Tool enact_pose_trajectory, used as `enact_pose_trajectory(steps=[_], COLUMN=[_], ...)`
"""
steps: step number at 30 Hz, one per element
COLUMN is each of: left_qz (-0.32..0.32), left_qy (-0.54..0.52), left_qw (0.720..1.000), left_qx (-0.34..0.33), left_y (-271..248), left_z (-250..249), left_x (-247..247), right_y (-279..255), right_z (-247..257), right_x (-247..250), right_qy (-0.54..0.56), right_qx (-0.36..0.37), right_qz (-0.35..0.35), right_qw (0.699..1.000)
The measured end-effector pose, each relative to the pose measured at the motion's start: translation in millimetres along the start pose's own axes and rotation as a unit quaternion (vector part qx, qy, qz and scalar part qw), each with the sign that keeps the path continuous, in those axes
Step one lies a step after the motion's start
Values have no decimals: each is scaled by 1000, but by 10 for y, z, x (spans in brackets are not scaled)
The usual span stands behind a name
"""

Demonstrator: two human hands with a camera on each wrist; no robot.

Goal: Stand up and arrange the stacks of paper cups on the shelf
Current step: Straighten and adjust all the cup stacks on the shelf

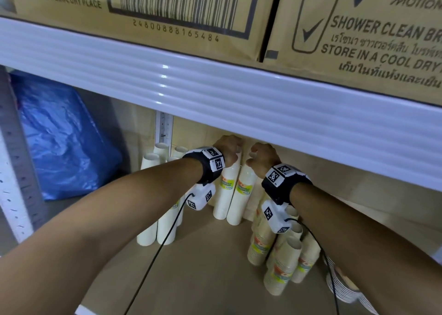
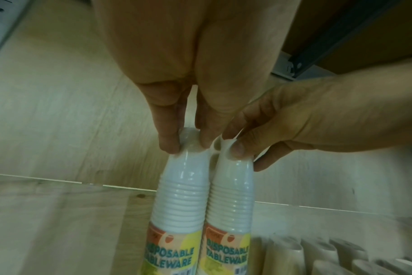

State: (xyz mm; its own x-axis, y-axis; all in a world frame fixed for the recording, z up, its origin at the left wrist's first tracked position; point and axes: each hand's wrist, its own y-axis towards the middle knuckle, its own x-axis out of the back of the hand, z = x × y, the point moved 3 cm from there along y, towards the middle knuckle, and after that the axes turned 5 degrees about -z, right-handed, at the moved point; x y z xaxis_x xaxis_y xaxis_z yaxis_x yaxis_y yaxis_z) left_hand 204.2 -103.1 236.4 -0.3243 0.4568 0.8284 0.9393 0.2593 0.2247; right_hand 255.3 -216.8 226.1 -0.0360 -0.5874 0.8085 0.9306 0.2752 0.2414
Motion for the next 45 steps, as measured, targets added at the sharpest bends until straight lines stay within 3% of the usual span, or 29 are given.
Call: enact_pose_trajectory(steps=[11,16,23,28,35,45], left_qz=[-16,-52,-68,-30,-8,37], left_qy=[21,19,98,142,202,143], left_qw=[999,998,992,989,979,988], left_qx=[-23,-43,-49,-11,19,45], left_y=[-91,-196,-370,-517,-757,-814], left_z=[-46,-28,179,429,864,1308], left_x=[224,523,1050,1327,1447,1152], right_y=[-125,-235,-355,-484,-655,-706], right_z=[129,331,831,1200,1471,1488], right_x=[159,215,62,-163,-516,-782], right_qy=[-44,-33,-48,-37,-8,-19], right_qx=[20,61,153,205,221,227], right_qz=[13,-29,-29,12,64,120], right_qw=[999,997,987,978,973,966])
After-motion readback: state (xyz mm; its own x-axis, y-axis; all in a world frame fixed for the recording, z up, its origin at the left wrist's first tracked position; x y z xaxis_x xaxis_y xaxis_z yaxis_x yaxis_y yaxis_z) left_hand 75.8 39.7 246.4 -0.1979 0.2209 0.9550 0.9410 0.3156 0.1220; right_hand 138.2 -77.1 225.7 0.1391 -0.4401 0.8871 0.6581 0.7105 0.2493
